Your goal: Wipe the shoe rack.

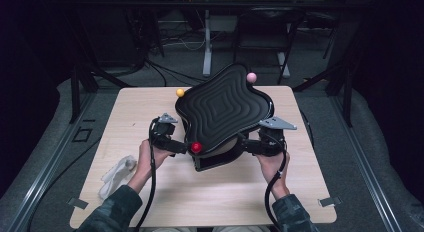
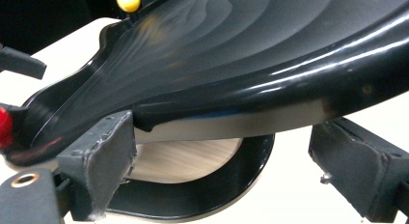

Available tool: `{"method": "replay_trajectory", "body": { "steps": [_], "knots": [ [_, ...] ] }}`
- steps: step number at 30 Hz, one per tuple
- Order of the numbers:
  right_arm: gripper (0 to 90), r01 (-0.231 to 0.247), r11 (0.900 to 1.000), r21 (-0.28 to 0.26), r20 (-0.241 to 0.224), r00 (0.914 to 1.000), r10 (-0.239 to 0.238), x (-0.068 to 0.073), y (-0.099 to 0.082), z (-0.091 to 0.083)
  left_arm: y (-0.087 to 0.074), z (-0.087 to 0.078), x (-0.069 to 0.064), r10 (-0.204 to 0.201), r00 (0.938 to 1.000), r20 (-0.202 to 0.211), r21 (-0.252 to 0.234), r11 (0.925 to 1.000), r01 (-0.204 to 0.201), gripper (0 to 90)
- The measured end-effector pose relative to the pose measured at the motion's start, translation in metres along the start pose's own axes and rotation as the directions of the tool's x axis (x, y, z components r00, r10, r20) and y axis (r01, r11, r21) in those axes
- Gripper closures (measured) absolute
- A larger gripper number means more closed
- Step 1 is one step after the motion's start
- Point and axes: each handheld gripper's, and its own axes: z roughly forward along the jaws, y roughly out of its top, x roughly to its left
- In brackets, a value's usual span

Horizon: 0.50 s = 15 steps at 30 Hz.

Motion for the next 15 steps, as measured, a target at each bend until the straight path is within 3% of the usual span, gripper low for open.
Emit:
{"method": "replay_trajectory", "body": {
  "steps": [8, 12, 15],
  "knots": [
    [9.1, -0.018, 0.9997, 0.018, 0.013, 0.9998, 0.017, -0.009, 0.0, 0.001, 0.0, 0.008, -0.024, -0.014, 0.9994, -0.03, -0.011, 0.9998, 0.014, 1.5],
    [8.2, -0.006, 0.9995, 0.03, 0.001, 1.0, 0.006, -0.006, -0.005, -0.009, 0.0, 0.012, -0.037, 0.001, 0.9994, -0.034, -0.013, 0.9999, -0.001, 1.6],
    [7.4, 0.007, 0.9992, 0.04, -0.02, 0.9998, -0.006, 0.003, -0.008, -0.016, -0.001, 0.008, -0.037, -0.006, 0.9995, -0.032, -0.025, 0.9997, 0.005, 1.0]
  ]
}}
